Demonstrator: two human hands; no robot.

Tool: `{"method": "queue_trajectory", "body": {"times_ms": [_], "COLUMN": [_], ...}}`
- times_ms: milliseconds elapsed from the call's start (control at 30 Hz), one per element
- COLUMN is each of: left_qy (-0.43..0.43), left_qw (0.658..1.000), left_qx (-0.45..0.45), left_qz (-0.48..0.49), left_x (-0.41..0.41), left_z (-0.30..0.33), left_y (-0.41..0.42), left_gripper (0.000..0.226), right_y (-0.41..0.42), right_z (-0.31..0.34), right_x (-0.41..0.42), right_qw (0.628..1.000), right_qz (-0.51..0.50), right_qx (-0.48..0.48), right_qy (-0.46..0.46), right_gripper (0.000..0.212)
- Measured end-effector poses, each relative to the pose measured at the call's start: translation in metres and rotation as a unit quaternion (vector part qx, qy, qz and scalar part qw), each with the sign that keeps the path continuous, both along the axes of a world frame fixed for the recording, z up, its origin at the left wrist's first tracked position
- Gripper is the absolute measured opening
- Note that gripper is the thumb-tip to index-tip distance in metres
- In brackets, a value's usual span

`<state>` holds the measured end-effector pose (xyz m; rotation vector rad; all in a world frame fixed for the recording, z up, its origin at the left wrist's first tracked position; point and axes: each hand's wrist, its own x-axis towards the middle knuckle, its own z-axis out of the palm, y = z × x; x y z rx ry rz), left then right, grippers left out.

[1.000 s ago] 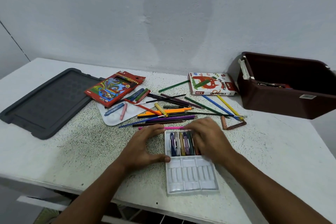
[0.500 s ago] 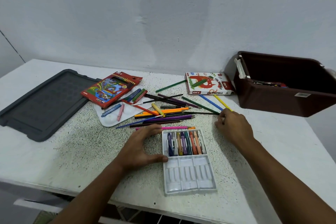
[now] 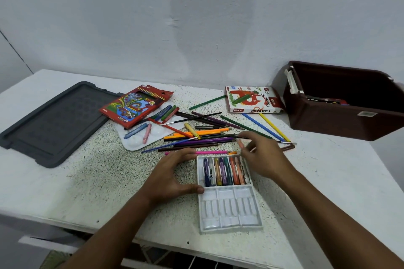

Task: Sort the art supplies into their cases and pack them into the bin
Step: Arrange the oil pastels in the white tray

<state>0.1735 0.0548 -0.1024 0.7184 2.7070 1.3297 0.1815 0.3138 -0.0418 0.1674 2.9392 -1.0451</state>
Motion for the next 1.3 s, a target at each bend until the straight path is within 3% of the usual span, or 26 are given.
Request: {"method": "queue_trajectory", "body": {"times_ms": [167,267,833,1300], "left_qy": [-0.004,0.008,0.022,0.014], "left_qw": [1.000,1.000,0.999,1.000], "left_qx": [0.012,0.010,-0.004,0.010], "left_qz": [0.008,0.008,0.029,0.025], "left_x": [-0.001,-0.003,-0.003,-0.003], "left_z": [0.000,-0.002,-0.010,-0.008], "left_y": [0.001,0.000,-0.001,0.000], "left_gripper": [0.078,0.066,0.058,0.053], "right_y": [-0.038,-0.054,-0.064,-0.063], "right_z": [-0.001,-0.007,-0.008,-0.005], "right_x": [0.008,0.009,0.012,0.011], "right_qw": [0.988,0.988,0.989,0.985], "right_qz": [0.066,0.091,0.149,0.163], "right_qx": [-0.131,-0.116,0.006,0.033], "right_qy": [-0.040,-0.035,-0.009,-0.040], "right_gripper": [0.023,0.023,0.024,0.021]}}
